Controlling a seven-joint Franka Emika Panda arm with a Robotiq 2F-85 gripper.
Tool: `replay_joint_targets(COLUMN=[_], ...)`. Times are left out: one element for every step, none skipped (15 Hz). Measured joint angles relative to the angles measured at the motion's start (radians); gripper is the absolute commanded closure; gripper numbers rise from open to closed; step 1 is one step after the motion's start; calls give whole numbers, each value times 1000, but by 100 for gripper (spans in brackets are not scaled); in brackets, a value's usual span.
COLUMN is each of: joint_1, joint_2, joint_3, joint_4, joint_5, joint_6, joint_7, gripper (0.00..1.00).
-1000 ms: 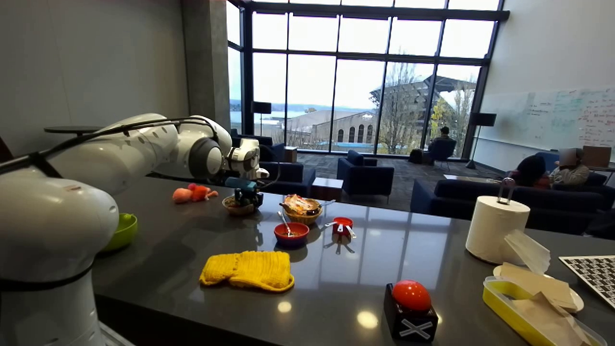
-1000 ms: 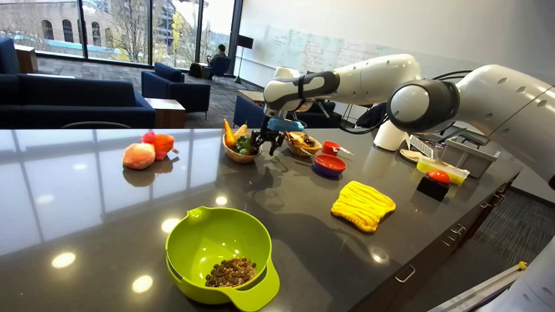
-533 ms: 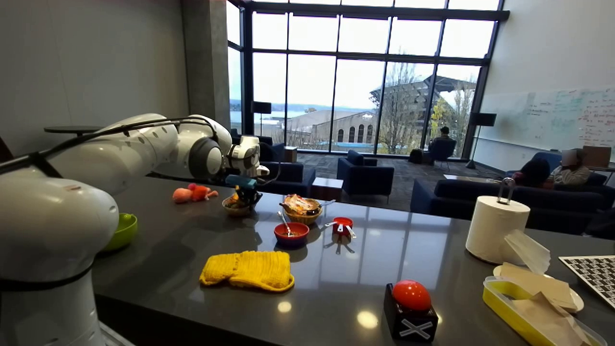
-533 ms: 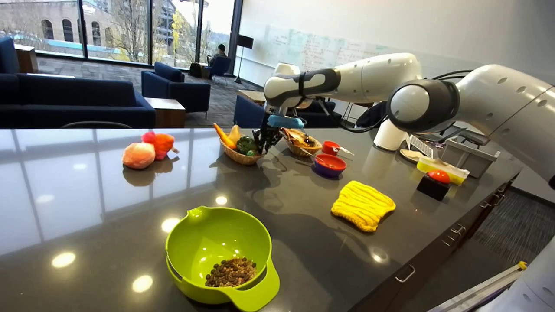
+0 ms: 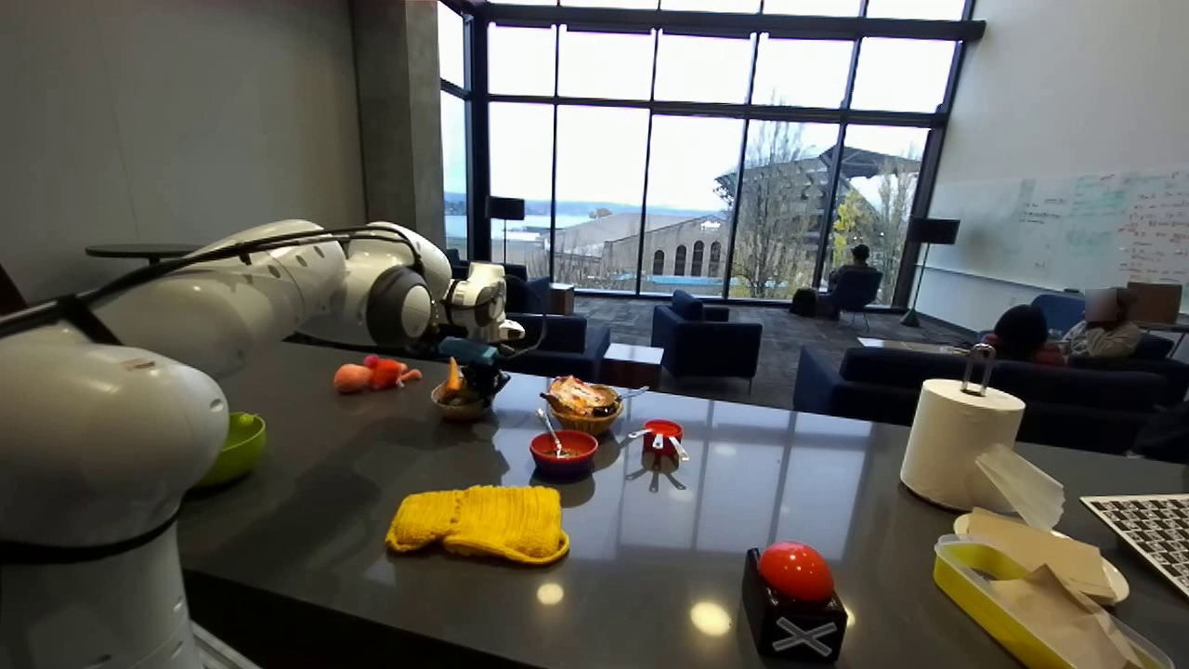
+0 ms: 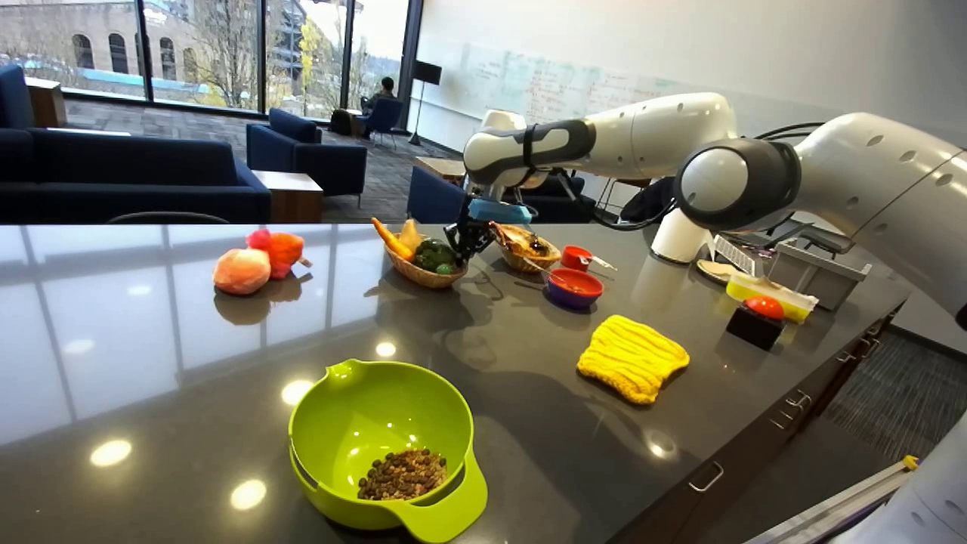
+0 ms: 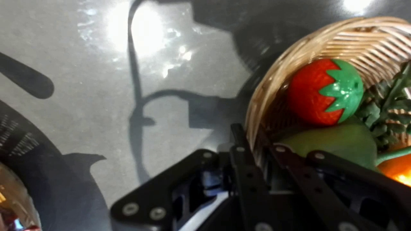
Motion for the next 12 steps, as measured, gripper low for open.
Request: replay_joint_targets(joint_1=[-3, -7, -10, -15, -20, -25, -30, -36, -40, -44, -47, -49], joint_2=[0, 0, -1, -2, -4, -7, -11, -14, -21, -30, -40, -53], joint_3=[-1, -2, -3, -5, -7, -9, -9, -9, -9, -9, -9, -9], joint_4=[0, -1, -2, -3, -5, -10, -16, -22, -32, -46, -62, -82], joint_5=[0, 0, 0, 0, 0, 0, 0, 0, 1, 2, 5, 10], joint_6=[-3, -5, -8, -11, -16, -22, -27, -33, -38, -44, -51, -59], joint_7=[6, 11, 16, 24, 29, 35, 43, 50, 56, 64, 67, 68], gripper=[98, 98, 98, 98, 98, 98, 98, 98, 98, 98, 98, 98])
